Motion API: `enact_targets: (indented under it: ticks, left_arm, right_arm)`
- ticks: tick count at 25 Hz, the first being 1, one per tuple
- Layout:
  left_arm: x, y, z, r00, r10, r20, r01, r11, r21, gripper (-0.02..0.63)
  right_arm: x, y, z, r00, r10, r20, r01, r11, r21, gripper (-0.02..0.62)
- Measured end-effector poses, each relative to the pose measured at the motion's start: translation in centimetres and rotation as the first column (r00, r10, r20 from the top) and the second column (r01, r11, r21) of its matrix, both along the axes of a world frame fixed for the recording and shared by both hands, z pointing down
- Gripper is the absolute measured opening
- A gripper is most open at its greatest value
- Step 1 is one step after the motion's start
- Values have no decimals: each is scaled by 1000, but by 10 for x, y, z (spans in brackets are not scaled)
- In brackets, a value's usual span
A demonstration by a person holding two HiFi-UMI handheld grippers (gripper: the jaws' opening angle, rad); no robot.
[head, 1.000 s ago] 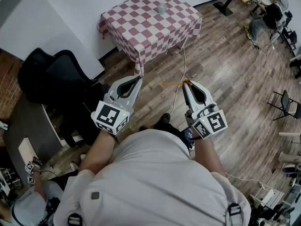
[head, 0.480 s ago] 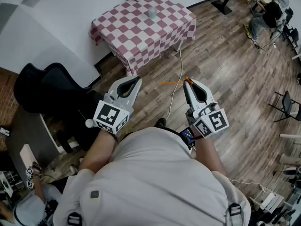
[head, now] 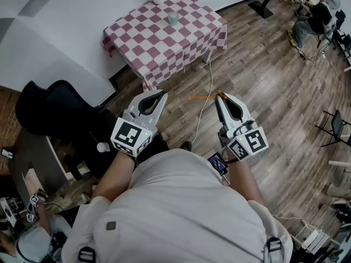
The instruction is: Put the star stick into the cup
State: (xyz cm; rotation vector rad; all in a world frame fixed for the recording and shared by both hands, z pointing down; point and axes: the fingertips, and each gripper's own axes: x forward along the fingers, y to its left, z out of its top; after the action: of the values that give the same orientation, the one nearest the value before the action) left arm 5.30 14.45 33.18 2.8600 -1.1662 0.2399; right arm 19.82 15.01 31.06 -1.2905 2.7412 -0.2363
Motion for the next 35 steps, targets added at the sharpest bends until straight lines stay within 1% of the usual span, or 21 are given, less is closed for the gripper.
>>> enact_targets:
  ticks: [7, 13, 19, 27, 35]
  left_arm:
    - [0, -32, 6, 1000, 7, -10, -7, 1000, -13, 2]
    - [-9, -65, 8, 999, 25, -22, -25, 1000, -15, 2]
    - [-40, -108, 12, 999, 31, -41, -31, 999, -15, 2]
    - [-93, -169, -2, 996, 64, -66, -64, 998, 2, 2]
    - [-141, -203, -6, 992, 105, -71, -105, 994, 1, 2]
  right_arm:
    - [2, -27, 5, 1000, 15, 11, -15, 1000, -16, 28]
    - [-8, -58, 7, 999, 31, 11, -31, 999, -24, 28]
    - [-43, -101, 4, 1000, 31, -6, -31, 999, -12, 28]
    - [-102, -159, -10, 998, 50, -27, -50, 999, 4, 28]
    - [-148, -191, -12, 995, 97, -33, -97, 995, -4, 28]
